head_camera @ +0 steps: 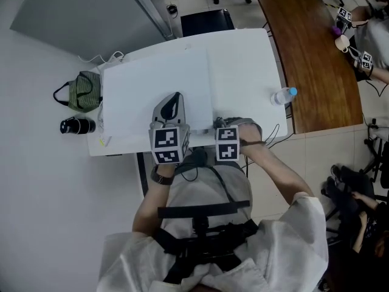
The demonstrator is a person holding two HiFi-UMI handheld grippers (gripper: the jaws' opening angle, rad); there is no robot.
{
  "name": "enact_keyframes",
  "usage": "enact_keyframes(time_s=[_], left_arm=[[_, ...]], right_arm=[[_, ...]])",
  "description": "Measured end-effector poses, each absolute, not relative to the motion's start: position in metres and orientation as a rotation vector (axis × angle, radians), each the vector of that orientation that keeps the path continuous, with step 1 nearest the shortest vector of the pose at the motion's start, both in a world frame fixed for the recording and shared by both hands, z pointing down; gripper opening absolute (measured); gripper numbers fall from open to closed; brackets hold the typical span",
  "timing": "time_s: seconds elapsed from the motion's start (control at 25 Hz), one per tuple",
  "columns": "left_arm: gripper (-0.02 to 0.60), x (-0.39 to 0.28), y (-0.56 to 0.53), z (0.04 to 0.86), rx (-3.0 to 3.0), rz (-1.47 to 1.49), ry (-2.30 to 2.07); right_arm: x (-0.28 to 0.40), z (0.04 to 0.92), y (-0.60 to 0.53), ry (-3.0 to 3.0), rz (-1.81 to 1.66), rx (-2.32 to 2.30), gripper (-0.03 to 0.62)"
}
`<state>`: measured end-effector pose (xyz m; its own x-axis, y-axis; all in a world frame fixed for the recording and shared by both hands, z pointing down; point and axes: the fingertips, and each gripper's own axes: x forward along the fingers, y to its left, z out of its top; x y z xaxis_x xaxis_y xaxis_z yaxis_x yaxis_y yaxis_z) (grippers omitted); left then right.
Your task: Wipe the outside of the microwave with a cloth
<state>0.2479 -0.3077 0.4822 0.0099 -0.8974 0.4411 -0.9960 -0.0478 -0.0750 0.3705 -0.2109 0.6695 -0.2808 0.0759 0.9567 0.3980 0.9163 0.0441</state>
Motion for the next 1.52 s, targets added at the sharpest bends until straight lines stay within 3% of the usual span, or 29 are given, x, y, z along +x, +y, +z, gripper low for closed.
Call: enact_keyframes(time_s=[0.24,0.6,0.84,1.2,1.52], left_arm=[[0.023,0.257,-0.309,0.491,2.035,0.567,-1.951],[0.023,0.255,-0.313,0.486,2.021,0.584,-1.973],[0.023,0.242,-0.316,0.479,2.006,0.592,-2.015],[0.023,0.225,-0.318,0.477,1.982,0.608,-2.041],[0.023,0.219,-0.321,0.481,2.011,0.610,-2.013]], right_arm=[[0.391,0.700,-0.207,-1.782,-0.192,-0.460,0.017],[0.360,0.718,-0.339,-1.773,-0.117,-0.271,0.017],[0.295,0.718,-0.434,-1.879,-0.168,-0.162,0.017],[0.285,0.685,-0.562,-1.982,-0.181,0.335,0.017],[0.299,0.736,-0.465,-1.942,-0.369,0.009,0.017]])
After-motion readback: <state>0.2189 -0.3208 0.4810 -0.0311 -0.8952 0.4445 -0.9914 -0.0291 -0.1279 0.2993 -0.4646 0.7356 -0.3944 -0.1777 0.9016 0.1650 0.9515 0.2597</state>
